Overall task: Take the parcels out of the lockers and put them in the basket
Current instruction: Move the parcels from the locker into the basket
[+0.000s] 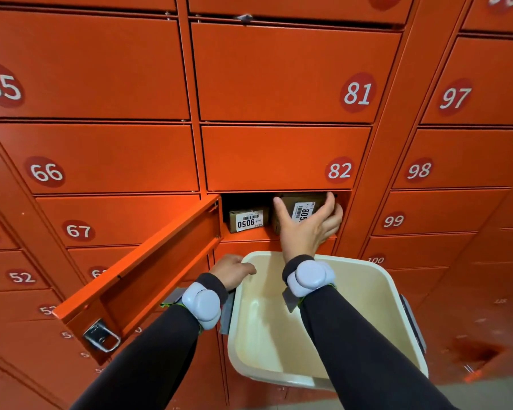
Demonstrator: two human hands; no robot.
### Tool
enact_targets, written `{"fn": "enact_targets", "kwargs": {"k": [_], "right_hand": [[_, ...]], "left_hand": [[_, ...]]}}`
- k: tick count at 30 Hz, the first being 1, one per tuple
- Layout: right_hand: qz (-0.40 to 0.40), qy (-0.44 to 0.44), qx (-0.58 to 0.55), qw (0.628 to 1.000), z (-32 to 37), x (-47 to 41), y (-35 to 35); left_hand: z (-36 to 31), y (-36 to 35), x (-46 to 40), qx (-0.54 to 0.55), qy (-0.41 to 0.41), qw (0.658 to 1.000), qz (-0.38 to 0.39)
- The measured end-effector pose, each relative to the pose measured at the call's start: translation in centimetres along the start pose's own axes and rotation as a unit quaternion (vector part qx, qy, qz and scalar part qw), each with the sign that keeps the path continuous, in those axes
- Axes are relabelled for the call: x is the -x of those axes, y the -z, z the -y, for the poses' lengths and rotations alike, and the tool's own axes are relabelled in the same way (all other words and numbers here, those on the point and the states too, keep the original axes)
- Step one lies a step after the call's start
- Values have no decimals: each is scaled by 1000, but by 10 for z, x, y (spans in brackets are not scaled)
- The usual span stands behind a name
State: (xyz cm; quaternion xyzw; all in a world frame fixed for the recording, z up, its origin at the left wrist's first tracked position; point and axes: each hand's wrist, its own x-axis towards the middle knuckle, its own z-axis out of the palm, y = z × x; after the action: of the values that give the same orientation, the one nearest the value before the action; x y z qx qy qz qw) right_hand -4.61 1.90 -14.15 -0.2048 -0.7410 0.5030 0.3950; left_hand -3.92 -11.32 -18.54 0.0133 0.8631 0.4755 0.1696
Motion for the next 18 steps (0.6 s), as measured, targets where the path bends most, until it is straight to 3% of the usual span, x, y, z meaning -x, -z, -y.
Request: {"fn": "enact_targets", "kwargs": {"k": [7, 18], "right_hand": [[-9, 15, 69, 997, -8, -2, -2], [-19, 18, 22, 999, -11, 10, -3]], "left_hand": [[-2, 1, 4, 21, -4, 1000, -5], [3, 4, 2, 0, -11, 1000, -7]]}}
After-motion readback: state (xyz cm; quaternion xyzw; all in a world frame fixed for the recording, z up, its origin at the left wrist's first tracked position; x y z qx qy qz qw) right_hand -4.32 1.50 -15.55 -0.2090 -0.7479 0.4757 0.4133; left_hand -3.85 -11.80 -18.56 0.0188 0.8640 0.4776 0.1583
